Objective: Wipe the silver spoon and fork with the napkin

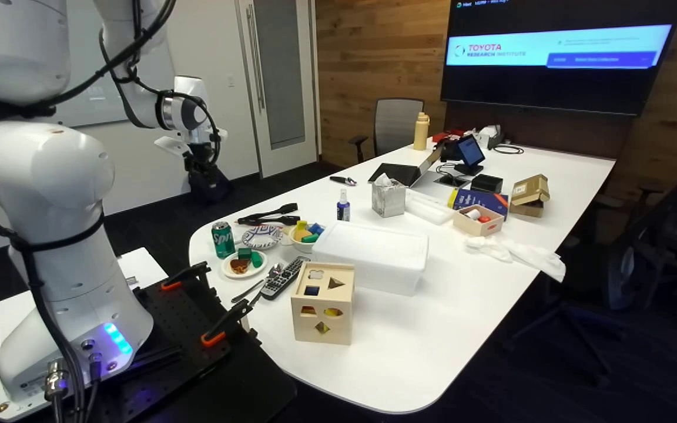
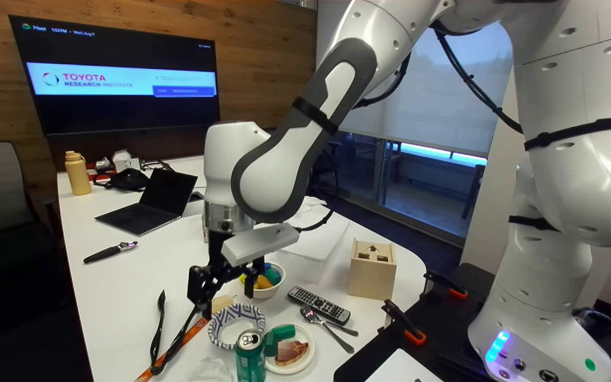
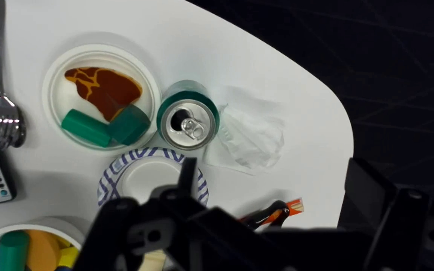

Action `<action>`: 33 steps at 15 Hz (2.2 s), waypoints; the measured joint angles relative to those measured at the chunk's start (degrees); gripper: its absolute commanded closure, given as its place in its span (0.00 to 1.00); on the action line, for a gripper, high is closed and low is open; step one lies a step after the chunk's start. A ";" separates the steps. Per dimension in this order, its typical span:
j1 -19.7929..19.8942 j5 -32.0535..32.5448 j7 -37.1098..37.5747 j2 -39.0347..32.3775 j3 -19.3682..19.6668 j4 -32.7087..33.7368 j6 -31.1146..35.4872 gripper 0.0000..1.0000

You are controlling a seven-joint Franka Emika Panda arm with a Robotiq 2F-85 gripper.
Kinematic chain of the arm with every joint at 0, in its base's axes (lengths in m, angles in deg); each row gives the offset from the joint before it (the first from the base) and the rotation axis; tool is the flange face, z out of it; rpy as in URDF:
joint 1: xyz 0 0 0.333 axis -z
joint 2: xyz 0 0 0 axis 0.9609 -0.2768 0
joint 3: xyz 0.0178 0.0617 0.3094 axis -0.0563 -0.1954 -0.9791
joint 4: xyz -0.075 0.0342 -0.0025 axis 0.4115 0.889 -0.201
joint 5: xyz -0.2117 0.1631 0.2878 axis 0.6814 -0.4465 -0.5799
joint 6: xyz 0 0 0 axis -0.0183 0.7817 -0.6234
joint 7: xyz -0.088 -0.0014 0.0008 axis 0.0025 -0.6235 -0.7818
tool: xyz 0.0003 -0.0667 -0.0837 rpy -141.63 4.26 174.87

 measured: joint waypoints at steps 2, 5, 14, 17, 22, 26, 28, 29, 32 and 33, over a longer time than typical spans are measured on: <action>-3.15 2.76 2.33 -5.39 3.13 2.89 3.39 0.00; -7.09 3.88 3.05 -12.79 6.98 8.50 5.56 0.00; -11.66 -0.14 3.38 -27.97 9.05 23.12 2.08 0.00; -15.23 -0.23 6.79 -30.53 12.80 26.94 -1.29 0.00; -17.43 -0.19 8.64 -33.92 15.41 33.32 -8.33 0.00; -17.07 -0.07 8.52 -37.31 15.94 38.51 -13.42 0.00; -16.53 -0.03 7.65 -39.38 15.96 40.87 -14.03 0.00; -16.20 -0.03 7.05 -40.53 15.92 42.11 -14.12 0.00; -15.20 -0.08 4.84 -44.13 15.73 45.88 -15.00 0.34; -15.04 -0.08 4.74 -45.08 15.72 46.94 -15.50 0.44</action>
